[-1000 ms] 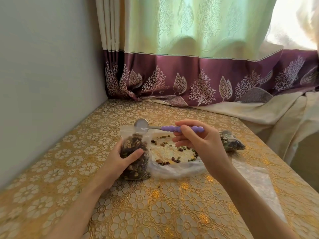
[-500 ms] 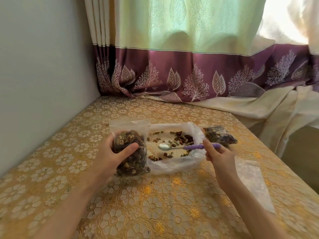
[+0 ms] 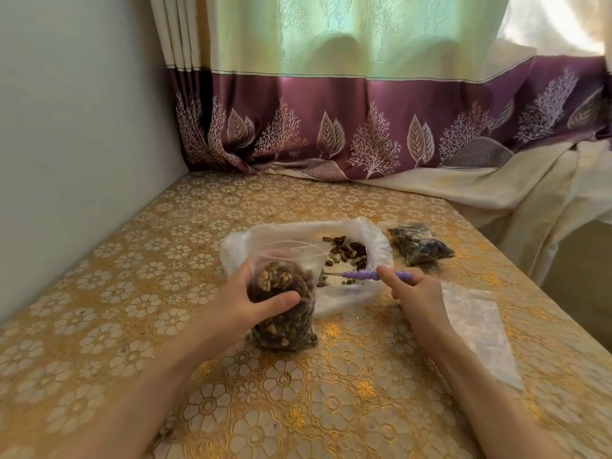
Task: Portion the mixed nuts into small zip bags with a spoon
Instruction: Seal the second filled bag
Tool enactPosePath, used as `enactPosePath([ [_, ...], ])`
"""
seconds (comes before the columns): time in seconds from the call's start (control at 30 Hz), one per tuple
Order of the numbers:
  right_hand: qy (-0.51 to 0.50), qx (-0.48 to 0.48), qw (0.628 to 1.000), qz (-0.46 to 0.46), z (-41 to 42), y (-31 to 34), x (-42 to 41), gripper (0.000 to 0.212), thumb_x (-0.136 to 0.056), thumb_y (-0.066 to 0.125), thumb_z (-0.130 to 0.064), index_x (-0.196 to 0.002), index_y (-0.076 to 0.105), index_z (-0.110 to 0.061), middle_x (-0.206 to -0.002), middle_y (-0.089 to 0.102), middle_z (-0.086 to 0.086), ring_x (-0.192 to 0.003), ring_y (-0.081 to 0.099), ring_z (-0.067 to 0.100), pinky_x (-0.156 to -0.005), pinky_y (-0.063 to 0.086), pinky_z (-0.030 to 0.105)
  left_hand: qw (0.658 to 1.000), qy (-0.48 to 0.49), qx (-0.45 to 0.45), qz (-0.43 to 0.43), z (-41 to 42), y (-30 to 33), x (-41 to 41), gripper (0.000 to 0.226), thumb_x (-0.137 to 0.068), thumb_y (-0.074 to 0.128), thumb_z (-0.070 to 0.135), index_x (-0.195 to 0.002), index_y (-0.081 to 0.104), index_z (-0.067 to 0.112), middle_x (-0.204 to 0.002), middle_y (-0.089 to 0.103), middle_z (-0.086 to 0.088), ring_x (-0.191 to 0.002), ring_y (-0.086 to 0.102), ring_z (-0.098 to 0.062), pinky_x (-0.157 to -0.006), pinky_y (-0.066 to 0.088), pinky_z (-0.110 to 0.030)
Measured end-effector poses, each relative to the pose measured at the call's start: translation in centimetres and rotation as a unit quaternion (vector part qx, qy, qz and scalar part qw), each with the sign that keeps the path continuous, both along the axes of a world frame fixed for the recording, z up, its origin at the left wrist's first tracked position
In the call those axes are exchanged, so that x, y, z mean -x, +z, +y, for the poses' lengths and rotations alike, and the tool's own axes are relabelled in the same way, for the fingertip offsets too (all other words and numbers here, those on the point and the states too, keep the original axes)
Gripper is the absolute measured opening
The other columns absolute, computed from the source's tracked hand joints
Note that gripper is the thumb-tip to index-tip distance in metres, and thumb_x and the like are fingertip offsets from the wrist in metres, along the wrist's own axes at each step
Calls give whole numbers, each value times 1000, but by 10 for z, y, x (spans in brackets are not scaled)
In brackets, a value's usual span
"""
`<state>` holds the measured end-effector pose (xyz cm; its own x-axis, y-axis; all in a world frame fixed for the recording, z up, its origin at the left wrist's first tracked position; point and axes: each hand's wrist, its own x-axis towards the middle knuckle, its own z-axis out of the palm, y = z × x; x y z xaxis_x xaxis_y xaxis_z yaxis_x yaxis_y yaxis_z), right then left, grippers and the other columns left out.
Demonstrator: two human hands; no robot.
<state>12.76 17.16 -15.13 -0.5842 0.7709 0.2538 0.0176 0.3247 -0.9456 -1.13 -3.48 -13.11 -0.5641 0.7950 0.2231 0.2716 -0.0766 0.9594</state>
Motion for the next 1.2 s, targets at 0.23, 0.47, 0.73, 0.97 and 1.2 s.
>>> enactPosePath([
  [0.23,54,23,998,5,5,-3,-4,22,-88,61,-37,-72,77,-40,-66,59,-7,-56,49,1,-74,37,29,999,8,4,-47,5,16,-3,30,-61,82,35,-89,72,29,-100,70,5,-98,64,-15,-75,51,-25],
  [0.47,19,-18,999,-40,6,-4,0,50,-73,64,-54,-98,70,-11,-68,50,-5,-58,41,9,-56,35,23,997,41,-46,-36,22,30,-21,40,-48,75,49,-84,72,31,-95,68,17,-88,63,-4,-65,53,-21],
  [0.73,-110,-200,964,-132,9,0,-6,61,-82,51,-59,-120,63,-12,-109,51,6,-109,45,23,-89,34,29,998,49,-6,-44,29,16,-26,55,-56,74,39,-107,68,19,-111,65,17,-106,59,-9,-84,51,-26],
  [0.97,208,-81,974,50,-31,10,-3,37,-85,53,-56,-111,63,-32,-104,68,-14,-94,65,3,-76,51,17,998,-3,-35,-46,24,15,-28,55,-62,79,30,-114,61,28,-113,67,6,-103,64,-10,-77,53,-20],
  [1.2,289,-16,956,55,-39,5,1,37,-79,71,-29,-113,58,-30,-106,70,-5,-103,65,9,-81,53,21,999,35,18,11,18,8,-34,44,-57,76,37,-99,63,40,-96,71,19,-92,65,2,-70,51,-11],
])
